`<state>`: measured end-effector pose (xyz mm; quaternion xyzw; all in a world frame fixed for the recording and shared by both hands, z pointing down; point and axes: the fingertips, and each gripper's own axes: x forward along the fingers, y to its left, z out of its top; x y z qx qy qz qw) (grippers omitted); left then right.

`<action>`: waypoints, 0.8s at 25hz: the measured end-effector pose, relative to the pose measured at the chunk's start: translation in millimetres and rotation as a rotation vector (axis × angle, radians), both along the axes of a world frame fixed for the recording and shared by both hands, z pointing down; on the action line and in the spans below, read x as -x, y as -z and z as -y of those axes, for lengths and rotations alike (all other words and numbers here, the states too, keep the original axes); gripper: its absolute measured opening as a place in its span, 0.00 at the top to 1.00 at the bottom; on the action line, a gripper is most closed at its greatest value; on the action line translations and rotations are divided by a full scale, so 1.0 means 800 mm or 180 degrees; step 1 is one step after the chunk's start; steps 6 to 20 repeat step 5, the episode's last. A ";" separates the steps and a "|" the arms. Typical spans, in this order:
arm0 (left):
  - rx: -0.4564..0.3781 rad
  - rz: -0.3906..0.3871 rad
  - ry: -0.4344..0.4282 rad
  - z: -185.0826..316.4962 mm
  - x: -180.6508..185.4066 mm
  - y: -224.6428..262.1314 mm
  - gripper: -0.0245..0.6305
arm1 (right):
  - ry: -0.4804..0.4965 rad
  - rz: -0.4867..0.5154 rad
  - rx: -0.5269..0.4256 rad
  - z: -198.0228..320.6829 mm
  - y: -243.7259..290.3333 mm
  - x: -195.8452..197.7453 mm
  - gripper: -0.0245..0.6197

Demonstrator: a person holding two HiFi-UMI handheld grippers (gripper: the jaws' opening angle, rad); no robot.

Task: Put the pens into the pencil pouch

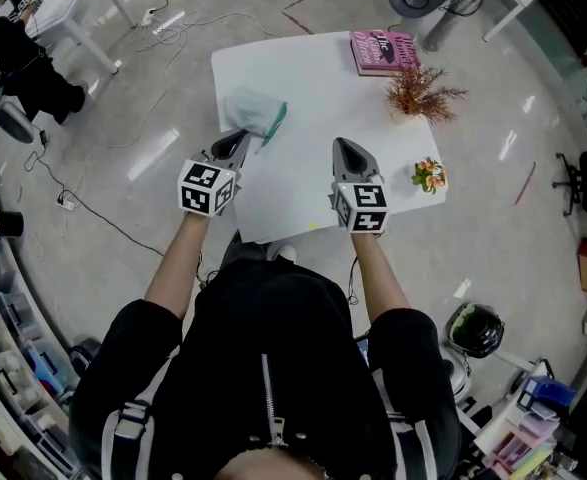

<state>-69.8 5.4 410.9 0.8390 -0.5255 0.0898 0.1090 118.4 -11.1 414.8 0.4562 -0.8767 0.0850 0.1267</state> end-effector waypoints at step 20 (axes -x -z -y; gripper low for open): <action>0.0020 -0.0015 -0.0006 0.000 -0.005 -0.003 0.92 | -0.0003 -0.0006 0.0020 -0.001 -0.004 -0.005 0.95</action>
